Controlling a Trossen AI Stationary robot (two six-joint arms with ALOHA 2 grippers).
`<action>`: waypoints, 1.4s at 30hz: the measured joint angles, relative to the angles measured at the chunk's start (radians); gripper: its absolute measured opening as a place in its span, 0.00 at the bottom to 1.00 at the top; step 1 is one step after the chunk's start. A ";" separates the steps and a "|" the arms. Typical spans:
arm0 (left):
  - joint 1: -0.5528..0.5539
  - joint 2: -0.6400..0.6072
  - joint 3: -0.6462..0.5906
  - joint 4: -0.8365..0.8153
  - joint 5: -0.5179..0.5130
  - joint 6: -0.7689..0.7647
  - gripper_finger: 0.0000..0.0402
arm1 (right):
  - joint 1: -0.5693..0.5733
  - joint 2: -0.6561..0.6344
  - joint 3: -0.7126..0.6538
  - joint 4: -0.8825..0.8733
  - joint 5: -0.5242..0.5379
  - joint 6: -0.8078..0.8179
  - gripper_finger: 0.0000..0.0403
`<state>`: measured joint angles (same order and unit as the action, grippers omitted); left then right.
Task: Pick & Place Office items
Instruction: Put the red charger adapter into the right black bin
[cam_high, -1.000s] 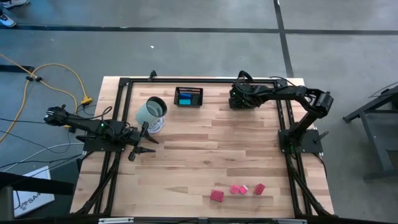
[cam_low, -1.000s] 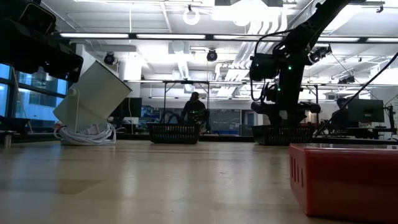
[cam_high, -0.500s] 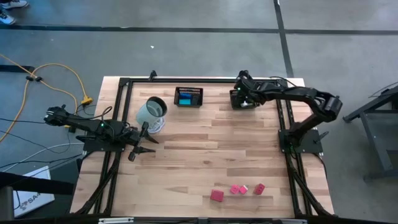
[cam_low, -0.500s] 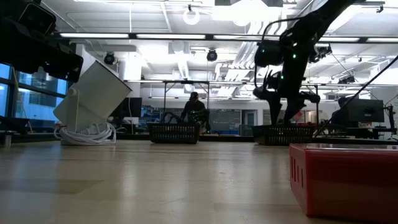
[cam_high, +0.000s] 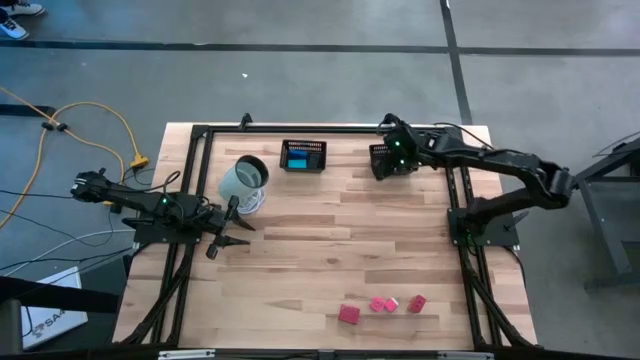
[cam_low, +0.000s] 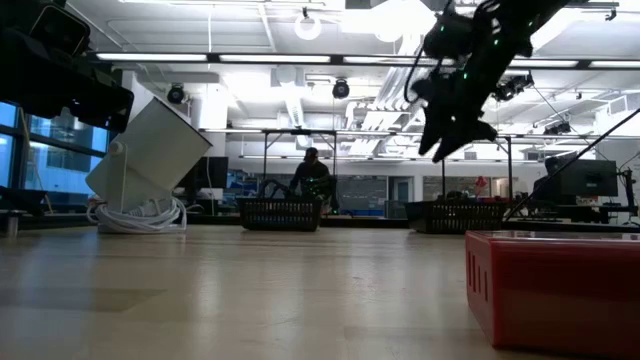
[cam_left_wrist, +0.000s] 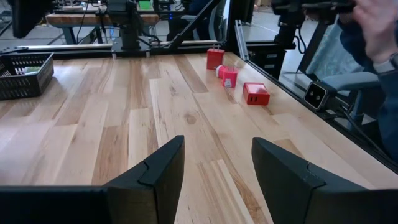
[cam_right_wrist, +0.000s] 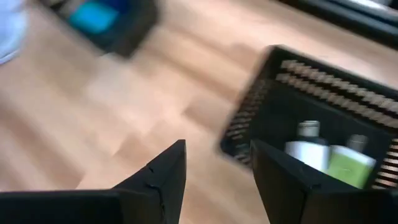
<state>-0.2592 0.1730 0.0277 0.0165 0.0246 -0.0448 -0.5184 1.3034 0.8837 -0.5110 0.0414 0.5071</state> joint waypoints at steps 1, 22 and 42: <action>0.000 0.000 0.000 0.000 0.000 0.000 0.45 | 0.015 -0.012 0.000 0.000 -0.018 -0.018 0.41; 0.000 0.000 0.000 0.000 0.000 0.000 0.45 | 0.423 -0.050 0.000 0.053 -0.208 -0.253 0.41; 0.000 0.000 0.000 0.000 0.000 0.000 0.45 | 0.720 -0.049 0.000 0.056 -0.164 -0.292 0.41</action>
<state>-0.2592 0.1730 0.0277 0.0164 0.0248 -0.0448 0.2019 1.2545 0.8837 -0.4547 -0.1225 0.2151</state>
